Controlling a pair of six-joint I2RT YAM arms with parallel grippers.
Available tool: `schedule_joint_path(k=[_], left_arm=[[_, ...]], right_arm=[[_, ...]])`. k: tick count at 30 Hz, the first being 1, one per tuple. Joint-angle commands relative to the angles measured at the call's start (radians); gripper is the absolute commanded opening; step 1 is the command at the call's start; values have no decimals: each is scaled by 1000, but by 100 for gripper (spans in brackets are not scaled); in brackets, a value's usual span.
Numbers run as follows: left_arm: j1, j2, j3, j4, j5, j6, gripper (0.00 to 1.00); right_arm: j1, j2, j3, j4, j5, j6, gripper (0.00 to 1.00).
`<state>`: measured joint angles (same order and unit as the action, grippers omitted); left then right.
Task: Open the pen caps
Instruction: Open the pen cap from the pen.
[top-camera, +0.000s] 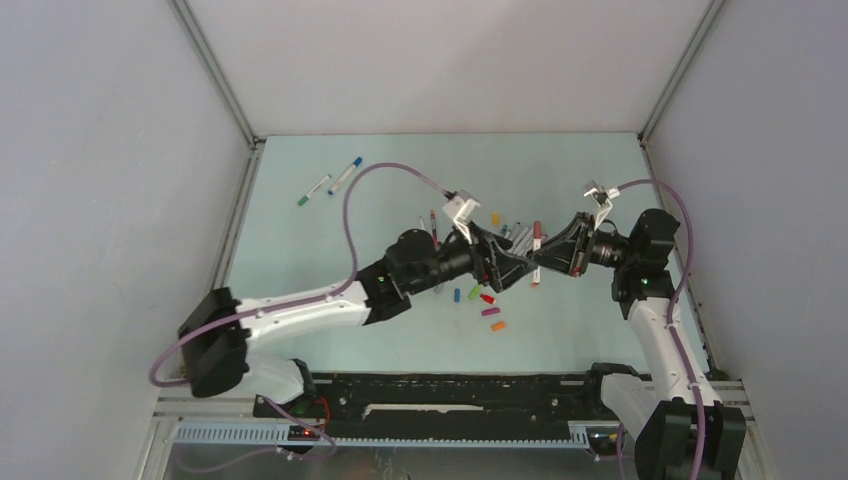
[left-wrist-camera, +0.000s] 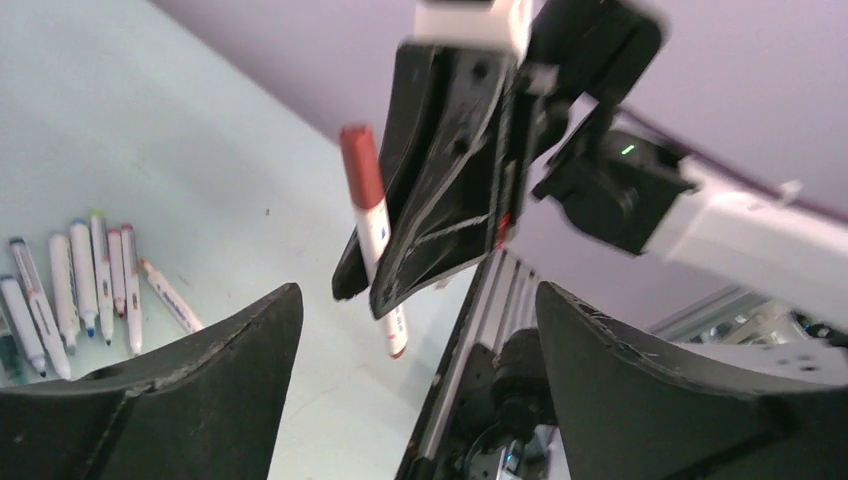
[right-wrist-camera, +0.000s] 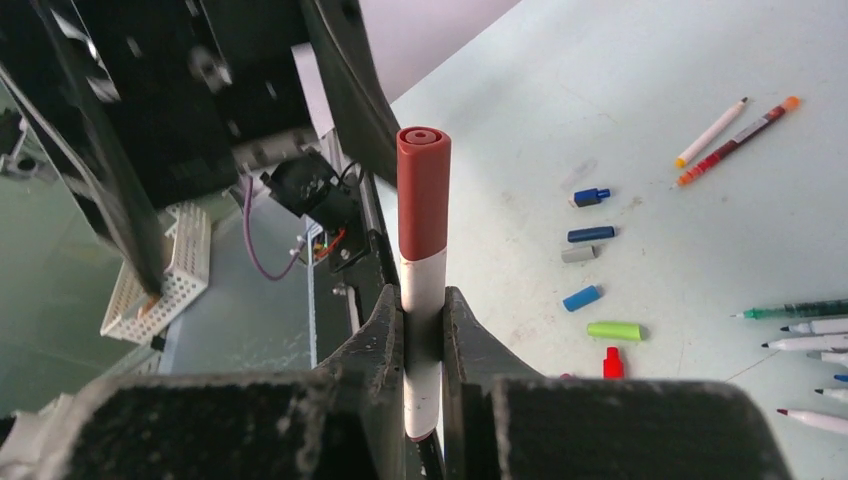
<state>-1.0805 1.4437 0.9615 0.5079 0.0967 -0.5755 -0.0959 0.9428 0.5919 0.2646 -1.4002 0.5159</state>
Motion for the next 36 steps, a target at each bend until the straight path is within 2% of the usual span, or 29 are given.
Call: schedule_joint_path(k=[1, 6, 11, 19, 25, 32, 36], left_arm=[[41, -144, -53, 31, -19, 63, 90], [119, -121, -40, 126, 106, -81, 91], [119, -42, 35, 130, 153, -122, 91], [88, 65, 94, 172, 168, -156, 83], [70, 100, 105, 225, 156, -158, 70], [65, 131, 123, 256, 182, -165, 47], [64, 142, 131, 255, 201, -168, 39]], right_arm=[[-1, -4, 3, -8, -110, -111, 0], [8, 3, 21, -91, -148, -195, 0], [12, 10, 22, -102, -157, -206, 0], [18, 21, 22, -105, -148, -201, 0], [24, 27, 22, -103, -148, -194, 0], [29, 33, 22, -102, -148, -193, 0], [31, 35, 23, -102, -148, -193, 0]])
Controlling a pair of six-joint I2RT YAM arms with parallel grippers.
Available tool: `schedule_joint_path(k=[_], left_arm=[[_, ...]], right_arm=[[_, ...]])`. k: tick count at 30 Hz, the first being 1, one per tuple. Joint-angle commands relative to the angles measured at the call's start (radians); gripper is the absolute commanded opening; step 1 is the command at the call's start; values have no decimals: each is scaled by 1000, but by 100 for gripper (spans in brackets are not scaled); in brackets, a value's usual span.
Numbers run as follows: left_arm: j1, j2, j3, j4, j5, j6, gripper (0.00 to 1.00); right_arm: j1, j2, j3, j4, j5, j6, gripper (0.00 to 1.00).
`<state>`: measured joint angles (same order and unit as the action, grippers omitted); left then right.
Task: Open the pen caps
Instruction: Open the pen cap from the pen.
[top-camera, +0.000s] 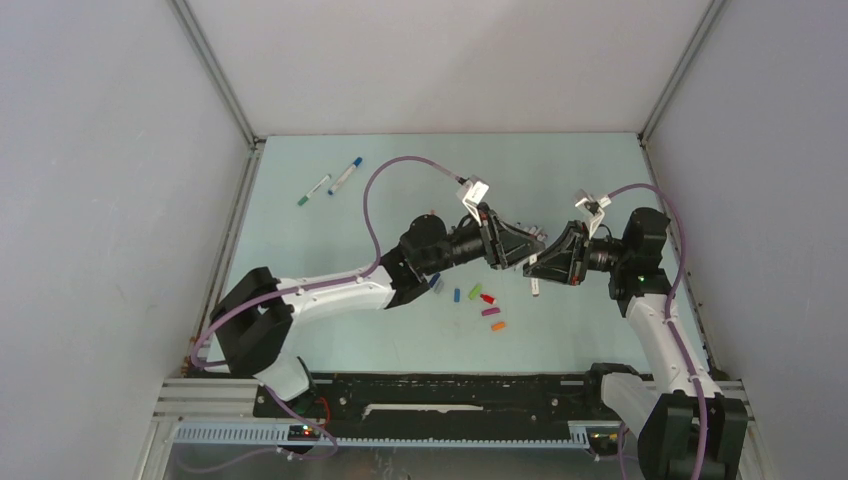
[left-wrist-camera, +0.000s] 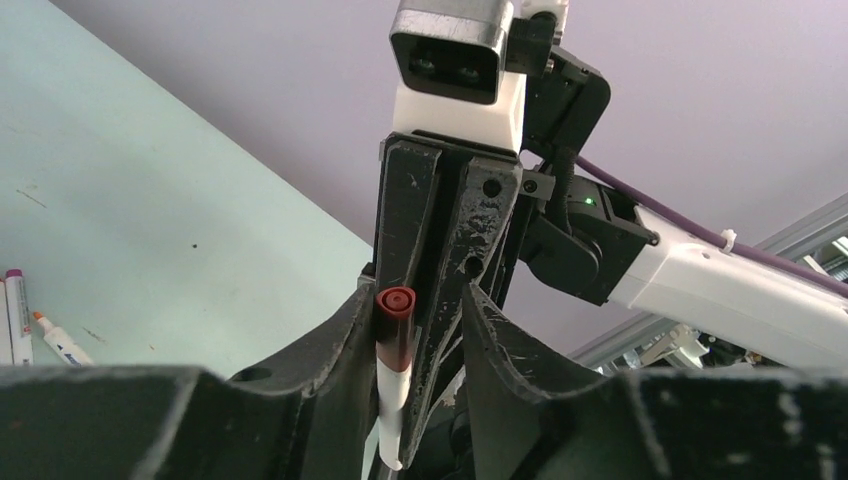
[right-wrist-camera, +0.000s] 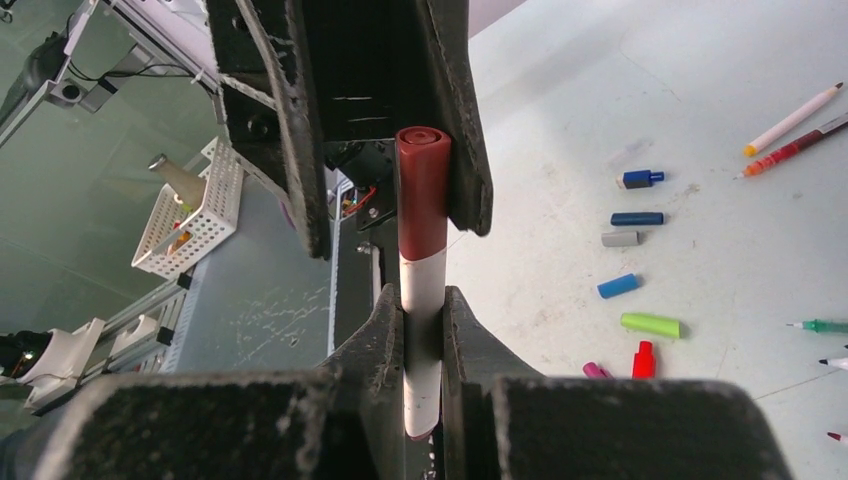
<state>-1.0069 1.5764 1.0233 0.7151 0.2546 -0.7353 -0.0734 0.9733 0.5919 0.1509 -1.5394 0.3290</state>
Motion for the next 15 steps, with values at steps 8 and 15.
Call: schedule_joint_path(k=[8, 15], left_arm=[[-6, 9, 92, 19, 56, 7, 1], [142, -157, 135, -12, -139, 182, 0]], right_arm=[[12, 14, 22, 11, -16, -7, 0], [70, 43, 22, -20, -46, -43, 0]])
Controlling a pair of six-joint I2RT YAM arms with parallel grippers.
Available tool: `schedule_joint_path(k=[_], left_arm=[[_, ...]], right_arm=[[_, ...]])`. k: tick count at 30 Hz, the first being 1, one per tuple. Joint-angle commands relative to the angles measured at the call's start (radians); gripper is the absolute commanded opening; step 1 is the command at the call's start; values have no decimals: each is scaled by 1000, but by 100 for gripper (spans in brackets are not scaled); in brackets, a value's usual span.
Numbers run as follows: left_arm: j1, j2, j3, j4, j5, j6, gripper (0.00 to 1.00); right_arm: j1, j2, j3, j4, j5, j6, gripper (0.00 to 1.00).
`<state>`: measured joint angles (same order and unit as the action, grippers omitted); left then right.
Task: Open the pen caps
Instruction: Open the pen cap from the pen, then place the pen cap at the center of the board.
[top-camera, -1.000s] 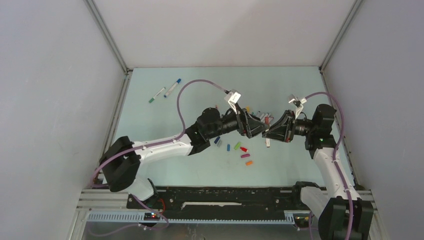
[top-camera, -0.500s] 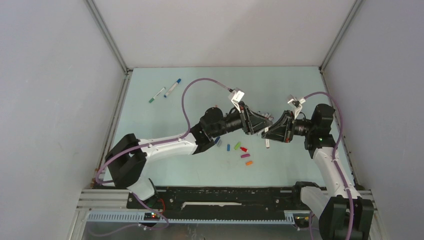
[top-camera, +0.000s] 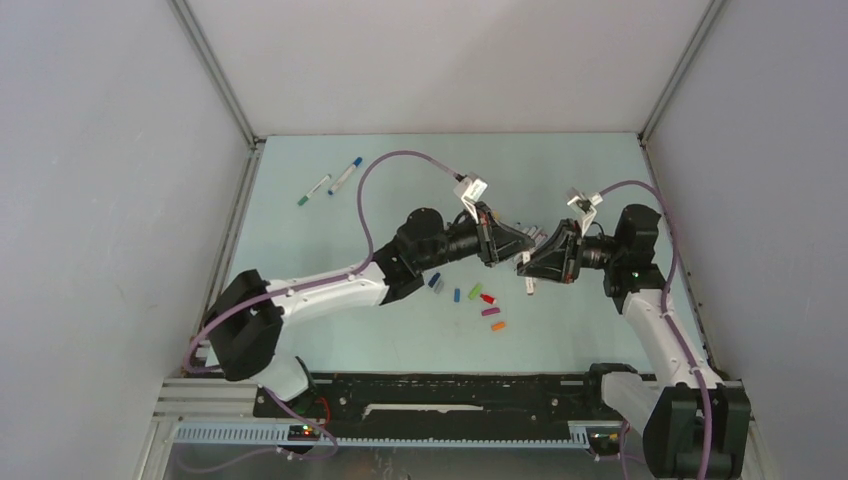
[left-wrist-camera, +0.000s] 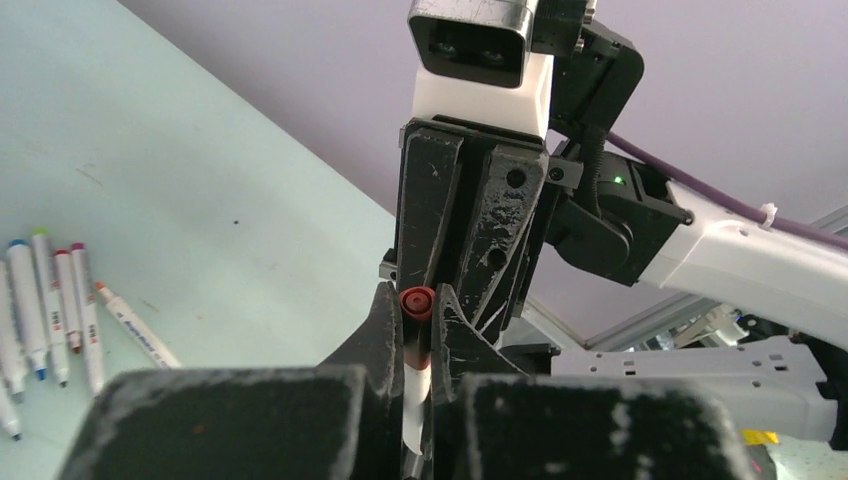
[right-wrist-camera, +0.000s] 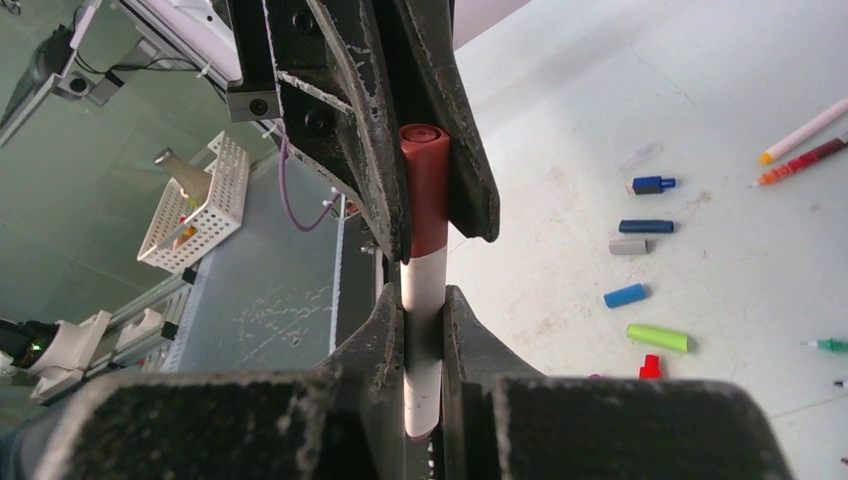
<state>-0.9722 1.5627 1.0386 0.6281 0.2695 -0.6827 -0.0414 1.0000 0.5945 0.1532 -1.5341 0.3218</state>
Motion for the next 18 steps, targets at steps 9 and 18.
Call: schedule_joint_path(k=[9, 18], left_arm=[[159, -203, 178, 220, -414, 233, 0], [209, -279, 57, 272, -401, 160, 0]], right_arm=[[141, 98, 19, -69, -65, -106, 0], [136, 110, 20, -104, 40, -150, 0]])
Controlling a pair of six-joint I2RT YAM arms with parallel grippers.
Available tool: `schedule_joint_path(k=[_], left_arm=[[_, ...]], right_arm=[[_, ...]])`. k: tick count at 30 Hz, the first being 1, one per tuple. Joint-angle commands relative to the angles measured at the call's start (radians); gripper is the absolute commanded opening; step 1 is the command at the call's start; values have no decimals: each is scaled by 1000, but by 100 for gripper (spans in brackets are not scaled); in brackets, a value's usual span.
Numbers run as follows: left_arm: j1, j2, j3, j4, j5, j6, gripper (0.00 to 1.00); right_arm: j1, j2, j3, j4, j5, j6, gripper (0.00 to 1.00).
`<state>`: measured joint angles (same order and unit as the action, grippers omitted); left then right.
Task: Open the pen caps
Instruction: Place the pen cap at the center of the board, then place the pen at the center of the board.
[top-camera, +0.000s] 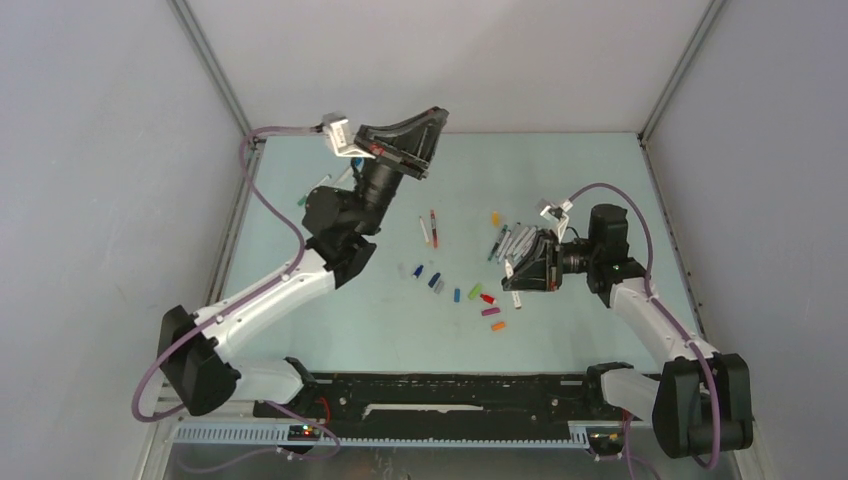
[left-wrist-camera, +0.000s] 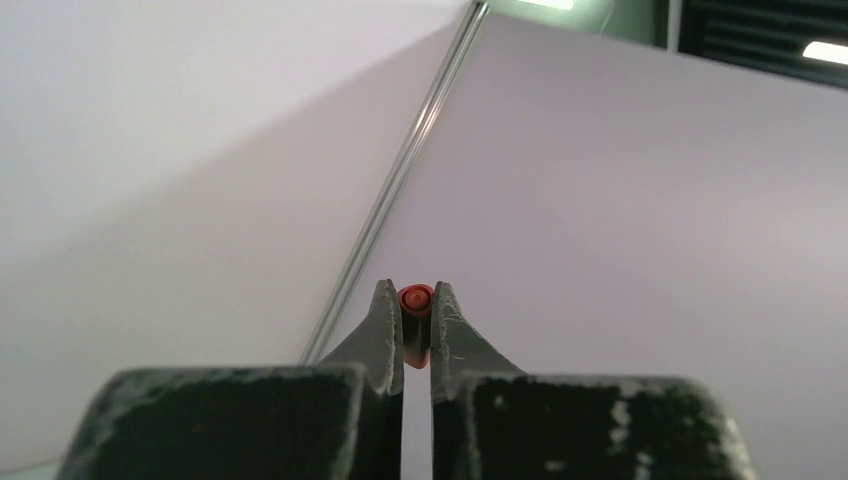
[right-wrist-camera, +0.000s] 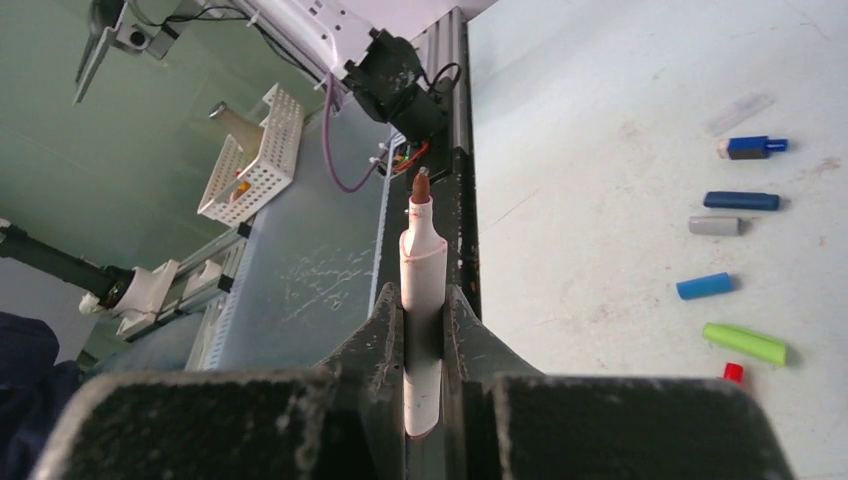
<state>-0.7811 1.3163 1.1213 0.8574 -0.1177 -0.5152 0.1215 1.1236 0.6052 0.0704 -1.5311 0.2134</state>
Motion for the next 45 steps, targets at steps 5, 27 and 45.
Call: schedule_joint_path(k=[5, 27, 45], left_arm=[[58, -145, -183, -139, 69, -36, 0], [60, -39, -420, -757, 252, -130, 0], [-331, 450, 90, -1040, 329, 68, 1]], right_arm=[[-111, -39, 8, -112, 405, -63, 0], [-350, 281, 29, -108, 937, 181, 3], [-359, 440, 105, -175, 962, 136, 15]])
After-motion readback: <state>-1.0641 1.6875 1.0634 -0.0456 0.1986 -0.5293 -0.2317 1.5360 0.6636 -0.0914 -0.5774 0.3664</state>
